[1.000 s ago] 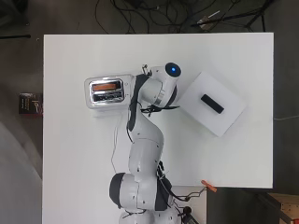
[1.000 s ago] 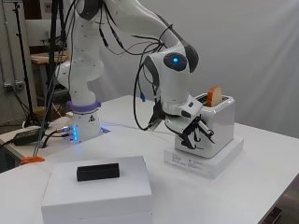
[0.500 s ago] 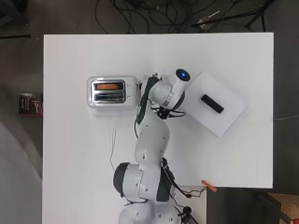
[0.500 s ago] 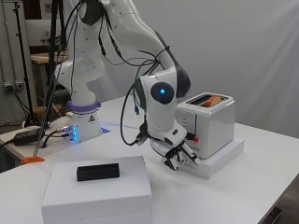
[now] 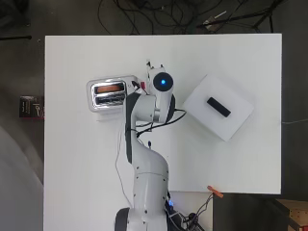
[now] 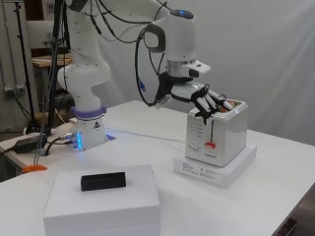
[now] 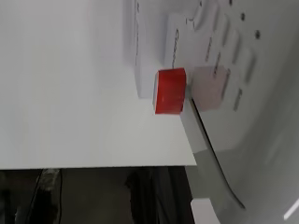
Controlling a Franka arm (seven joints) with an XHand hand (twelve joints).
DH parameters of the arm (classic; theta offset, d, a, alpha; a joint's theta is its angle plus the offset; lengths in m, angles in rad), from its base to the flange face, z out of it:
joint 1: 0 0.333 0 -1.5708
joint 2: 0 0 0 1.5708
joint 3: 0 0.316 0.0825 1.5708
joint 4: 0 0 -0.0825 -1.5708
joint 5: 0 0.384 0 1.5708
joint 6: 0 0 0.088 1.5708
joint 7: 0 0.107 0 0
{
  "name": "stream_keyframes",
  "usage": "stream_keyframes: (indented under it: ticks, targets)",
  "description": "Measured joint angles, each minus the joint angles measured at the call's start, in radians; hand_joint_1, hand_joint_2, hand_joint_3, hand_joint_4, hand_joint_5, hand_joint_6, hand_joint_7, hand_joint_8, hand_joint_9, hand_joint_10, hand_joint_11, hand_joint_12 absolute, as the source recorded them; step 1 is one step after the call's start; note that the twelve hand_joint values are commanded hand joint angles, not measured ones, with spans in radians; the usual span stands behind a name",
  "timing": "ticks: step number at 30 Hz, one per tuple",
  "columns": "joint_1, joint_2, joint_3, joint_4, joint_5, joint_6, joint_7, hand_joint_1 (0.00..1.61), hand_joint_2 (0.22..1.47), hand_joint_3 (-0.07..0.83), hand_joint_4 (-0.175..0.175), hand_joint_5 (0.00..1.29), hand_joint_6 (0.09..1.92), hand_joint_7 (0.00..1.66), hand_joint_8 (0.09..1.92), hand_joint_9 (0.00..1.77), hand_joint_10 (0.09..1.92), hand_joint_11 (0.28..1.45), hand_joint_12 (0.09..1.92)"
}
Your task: Teleoperate dual arm-hand system to toast a bread
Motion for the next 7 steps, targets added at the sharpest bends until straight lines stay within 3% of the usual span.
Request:
stream_keyframes:
  ticks: [1,3,7]
  targets:
    - [-0.005,-0.082,0.02,-0.05,-0.04,0.022,0.056,0.0,1.03,0.0,-0.07,0.26,0.09,0.75,1.69,1.0,1.77,0.61,1.3]
    - [-0.016,-0.252,0.058,-0.142,-0.123,0.054,0.147,0.0,1.04,0.0,-0.071,0.27,0.09,0.77,1.74,1.04,1.83,0.6,1.49]
    - [-0.031,-0.426,0.1,-0.297,-0.259,0.087,0.281,0.0,1.04,0.0,-0.058,0.24,0.09,0.73,1.73,0.99,1.81,0.57,1.44]
